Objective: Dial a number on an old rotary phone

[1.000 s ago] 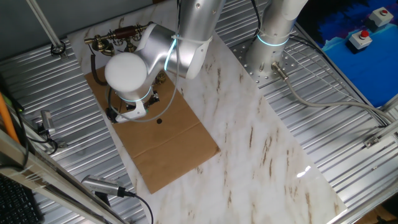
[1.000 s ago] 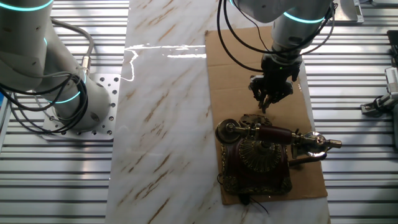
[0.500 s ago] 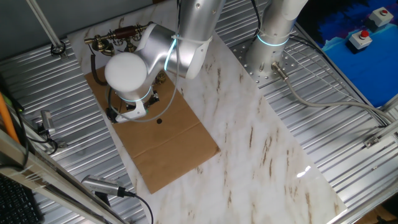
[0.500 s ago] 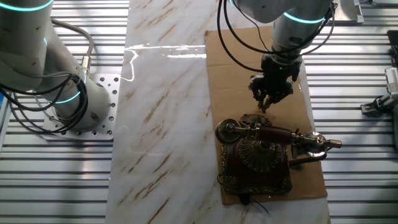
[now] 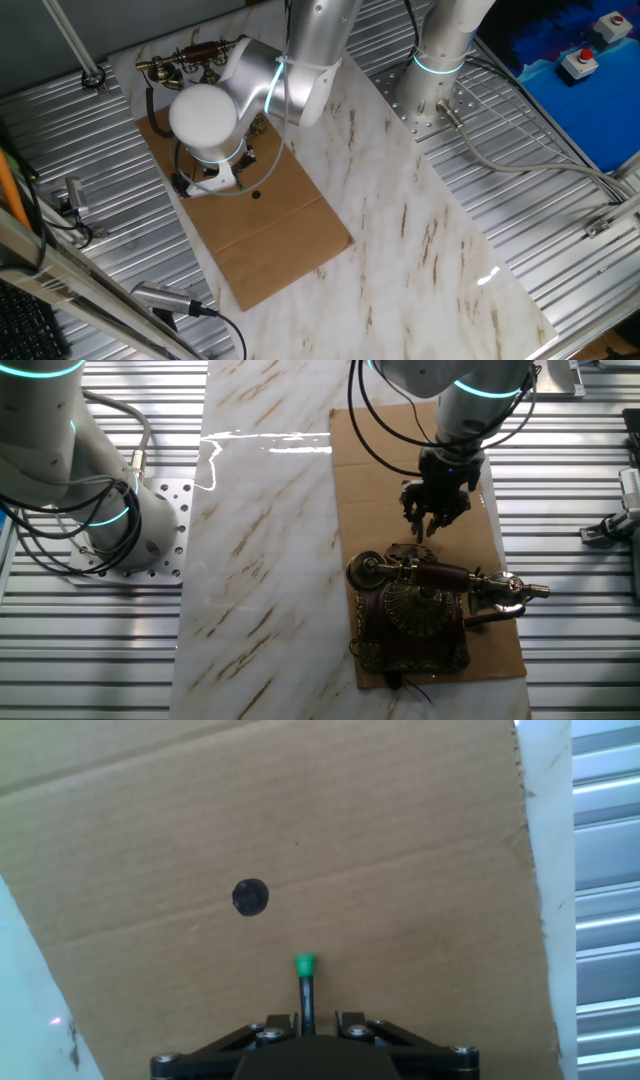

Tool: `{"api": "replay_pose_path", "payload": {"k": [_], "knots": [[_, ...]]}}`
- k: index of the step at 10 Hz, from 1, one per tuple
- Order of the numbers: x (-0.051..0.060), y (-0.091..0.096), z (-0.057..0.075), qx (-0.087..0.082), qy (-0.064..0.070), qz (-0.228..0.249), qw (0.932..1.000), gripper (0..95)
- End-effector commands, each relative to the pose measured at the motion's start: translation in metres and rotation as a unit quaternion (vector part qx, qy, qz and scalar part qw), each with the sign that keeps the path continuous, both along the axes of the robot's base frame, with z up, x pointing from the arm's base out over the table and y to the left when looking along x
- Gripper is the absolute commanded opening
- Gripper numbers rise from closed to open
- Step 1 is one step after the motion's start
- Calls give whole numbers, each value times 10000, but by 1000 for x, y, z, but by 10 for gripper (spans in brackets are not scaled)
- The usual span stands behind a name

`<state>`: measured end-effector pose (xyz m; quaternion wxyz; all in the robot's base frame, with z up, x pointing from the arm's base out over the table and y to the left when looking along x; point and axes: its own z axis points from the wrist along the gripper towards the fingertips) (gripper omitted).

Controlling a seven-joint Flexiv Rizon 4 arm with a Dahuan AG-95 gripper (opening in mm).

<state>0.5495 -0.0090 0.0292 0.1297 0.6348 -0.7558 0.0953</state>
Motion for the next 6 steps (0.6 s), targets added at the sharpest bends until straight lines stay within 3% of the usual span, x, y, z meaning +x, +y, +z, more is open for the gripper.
{"api": "replay_pose_path", "payload": {"k": [1, 4, 6], "knots": [[0, 0, 0, 16, 14, 21, 10000, 0], [0, 1, 0, 73, 17, 18, 10000, 0], [2, 6, 7, 199, 11, -12, 9998, 0]]}}
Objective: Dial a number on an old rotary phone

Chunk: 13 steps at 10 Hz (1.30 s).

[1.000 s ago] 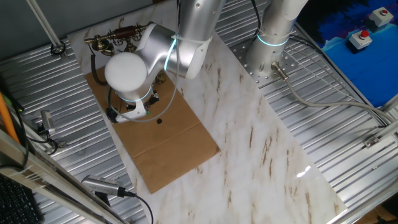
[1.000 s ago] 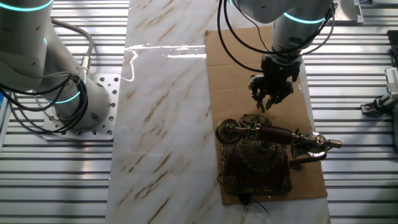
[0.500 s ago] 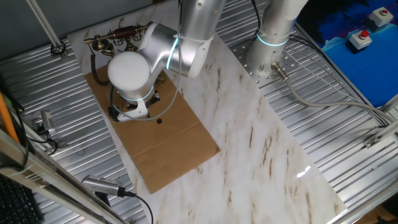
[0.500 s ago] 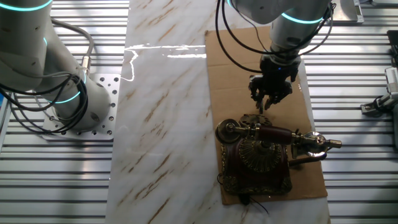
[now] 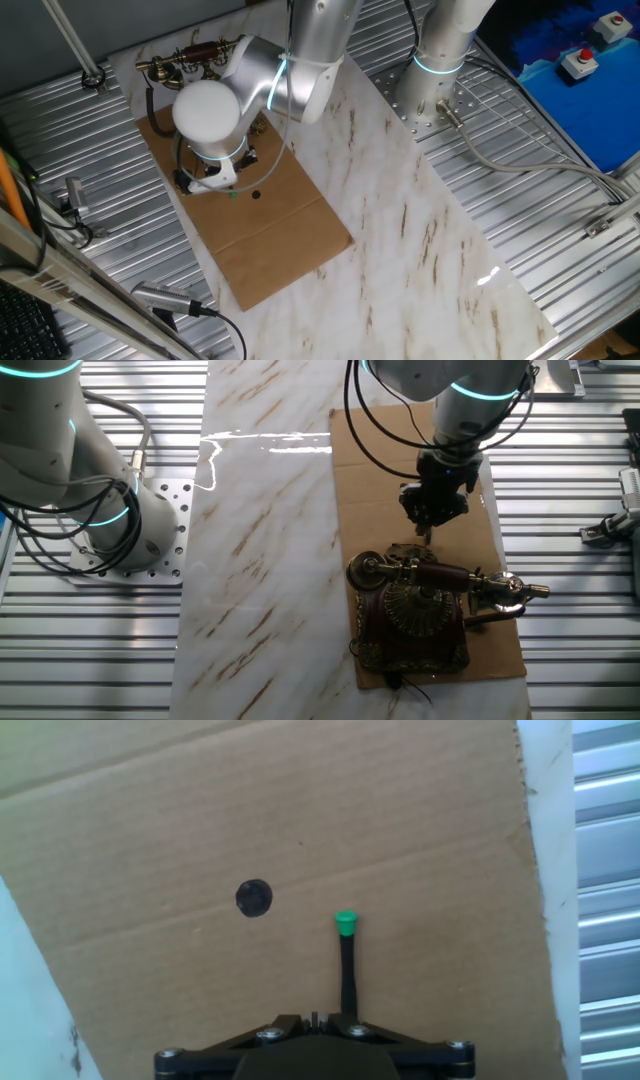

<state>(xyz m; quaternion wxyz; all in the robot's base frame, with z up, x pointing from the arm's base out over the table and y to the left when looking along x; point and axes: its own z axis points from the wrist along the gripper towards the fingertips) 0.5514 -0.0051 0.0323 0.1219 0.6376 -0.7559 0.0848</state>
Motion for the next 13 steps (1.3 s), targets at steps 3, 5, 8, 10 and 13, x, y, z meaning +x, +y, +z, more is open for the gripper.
{"api": "replay_pose_path", "payload": {"k": [3, 5, 8, 10, 13], "knots": [[7, 13, 18, 281, -37, -157, 9995, 0], [12, 15, 22, 352, -50, -213, 9991, 0], [25, 18, 21, 414, -97, -304, 9986, 0], [29, 16, 17, 415, -113, -298, 9986, 0], [31, 11, 12, 424, -105, -220, 9988, 0]]}}
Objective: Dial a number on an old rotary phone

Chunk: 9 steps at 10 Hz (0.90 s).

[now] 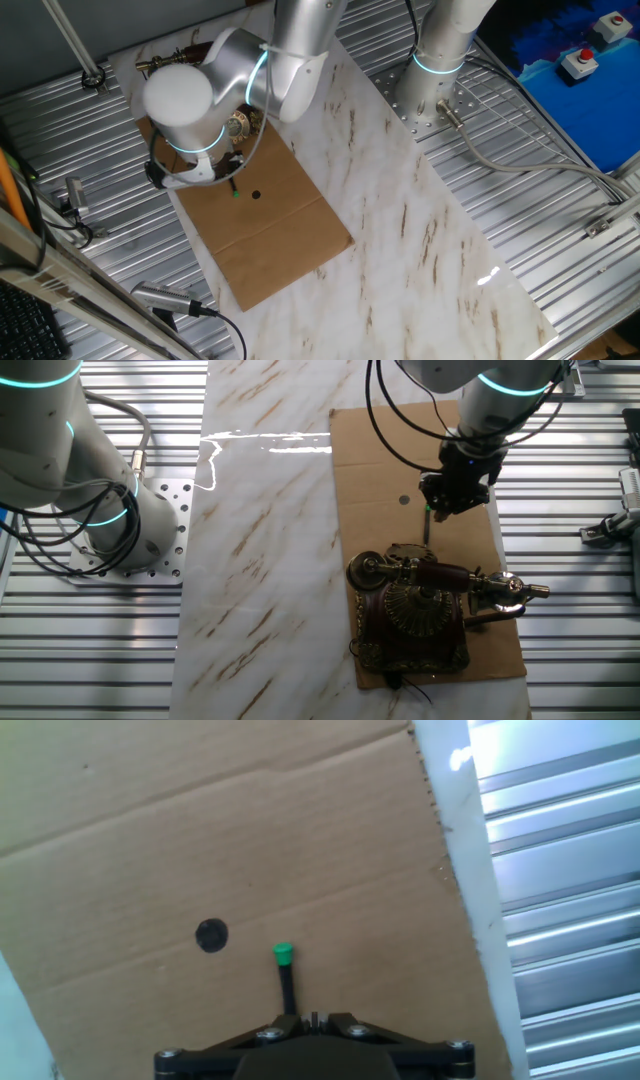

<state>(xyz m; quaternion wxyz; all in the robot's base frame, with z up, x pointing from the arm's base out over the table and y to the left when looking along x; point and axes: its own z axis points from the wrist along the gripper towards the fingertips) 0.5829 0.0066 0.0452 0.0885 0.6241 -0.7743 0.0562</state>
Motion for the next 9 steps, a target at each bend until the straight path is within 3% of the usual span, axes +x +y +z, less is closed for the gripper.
{"api": "replay_pose_path", "payload": {"k": [1, 5, 9], "knots": [[-1, -2, -3, -4, -9, 26, 10000, 0], [-7, -6, -10, 0, -69, 59, 10000, 0], [-3, 0, -16, 37, -75, 84, 9999, 0]]}}
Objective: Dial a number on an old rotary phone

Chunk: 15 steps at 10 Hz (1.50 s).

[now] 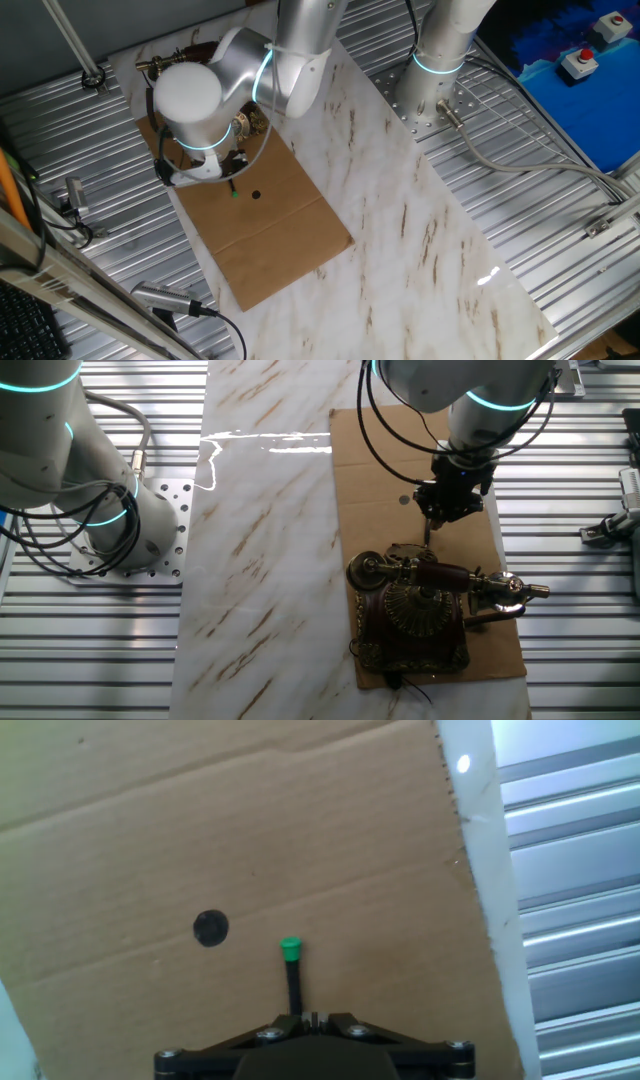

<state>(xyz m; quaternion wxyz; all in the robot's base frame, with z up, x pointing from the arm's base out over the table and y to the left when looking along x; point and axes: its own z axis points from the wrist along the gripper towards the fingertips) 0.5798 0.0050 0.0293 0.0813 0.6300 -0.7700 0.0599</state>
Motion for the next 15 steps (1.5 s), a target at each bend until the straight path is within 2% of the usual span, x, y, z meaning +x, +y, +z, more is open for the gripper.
{"api": "replay_pose_path", "payload": {"k": [1, 4, 7, 10, 14, 15], "knots": [[2, 3, -2, 51, -3, 18, 10000, 0], [2, 4, -3, 102, 17, 136, 9999, 0], [-5, 4, -8, 186, 6, 152, 9997, 0], [-6, 9, -14, 256, -1, 114, 9996, 0], [-9, 14, -12, 301, 1, 104, 9995, 0], [-11, 16, -9, 325, 37, 110, 9994, 0]]}}
